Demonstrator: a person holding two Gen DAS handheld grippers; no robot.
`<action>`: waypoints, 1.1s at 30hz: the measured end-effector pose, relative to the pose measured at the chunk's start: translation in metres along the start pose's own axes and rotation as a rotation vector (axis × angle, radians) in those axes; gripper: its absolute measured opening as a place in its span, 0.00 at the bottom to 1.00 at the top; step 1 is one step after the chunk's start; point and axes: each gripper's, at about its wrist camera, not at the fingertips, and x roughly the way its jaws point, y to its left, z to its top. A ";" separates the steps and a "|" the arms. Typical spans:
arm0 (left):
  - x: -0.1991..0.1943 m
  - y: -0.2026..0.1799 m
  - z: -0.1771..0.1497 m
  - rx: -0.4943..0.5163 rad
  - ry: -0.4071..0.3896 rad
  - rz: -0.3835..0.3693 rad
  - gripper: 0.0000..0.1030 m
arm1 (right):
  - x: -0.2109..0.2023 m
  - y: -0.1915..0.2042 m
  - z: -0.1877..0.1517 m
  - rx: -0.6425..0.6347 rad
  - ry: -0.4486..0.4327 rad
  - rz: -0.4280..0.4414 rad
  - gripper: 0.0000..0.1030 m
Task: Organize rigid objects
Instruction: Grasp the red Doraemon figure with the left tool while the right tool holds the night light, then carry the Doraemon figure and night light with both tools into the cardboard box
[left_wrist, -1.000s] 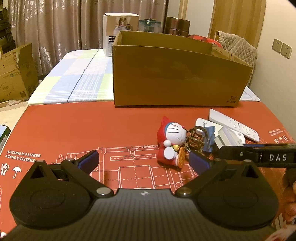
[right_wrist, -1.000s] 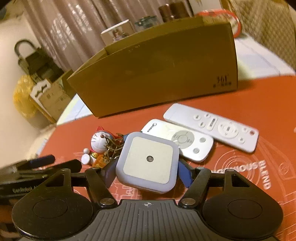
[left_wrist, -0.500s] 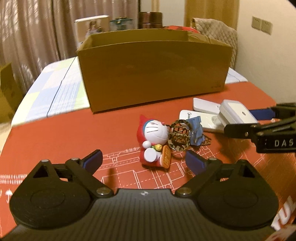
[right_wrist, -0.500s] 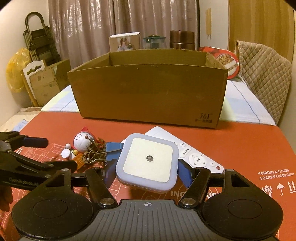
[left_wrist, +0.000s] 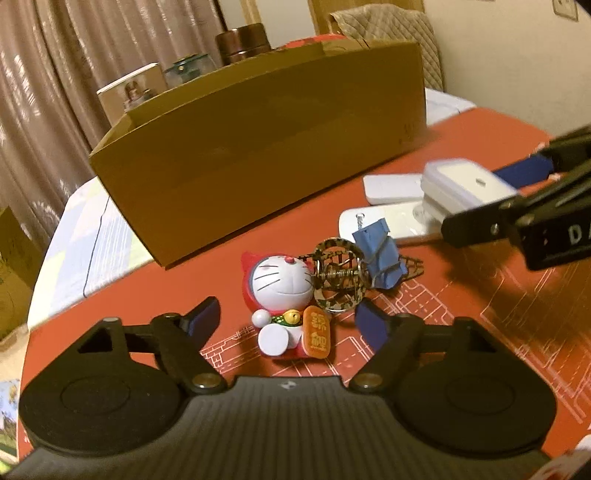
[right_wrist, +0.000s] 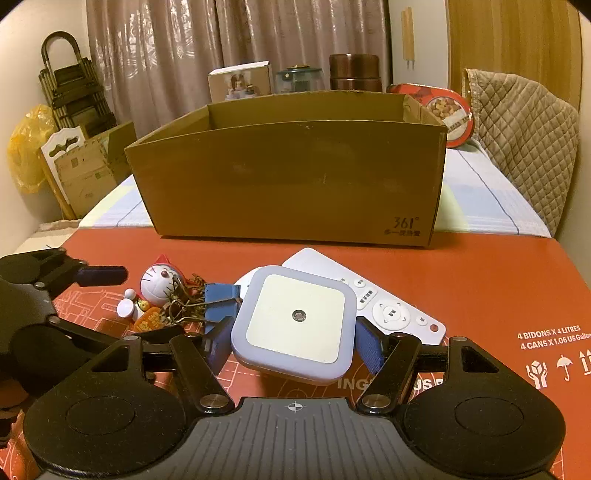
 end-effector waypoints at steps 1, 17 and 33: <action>0.002 0.000 0.000 0.002 0.002 -0.002 0.70 | 0.000 -0.001 0.000 0.002 0.001 0.000 0.63; -0.005 0.029 -0.008 -0.210 0.083 -0.055 0.39 | 0.002 -0.001 0.000 0.006 0.003 0.002 0.63; -0.021 0.041 -0.011 -0.310 0.059 -0.057 0.39 | 0.000 0.001 0.001 -0.001 -0.004 0.004 0.63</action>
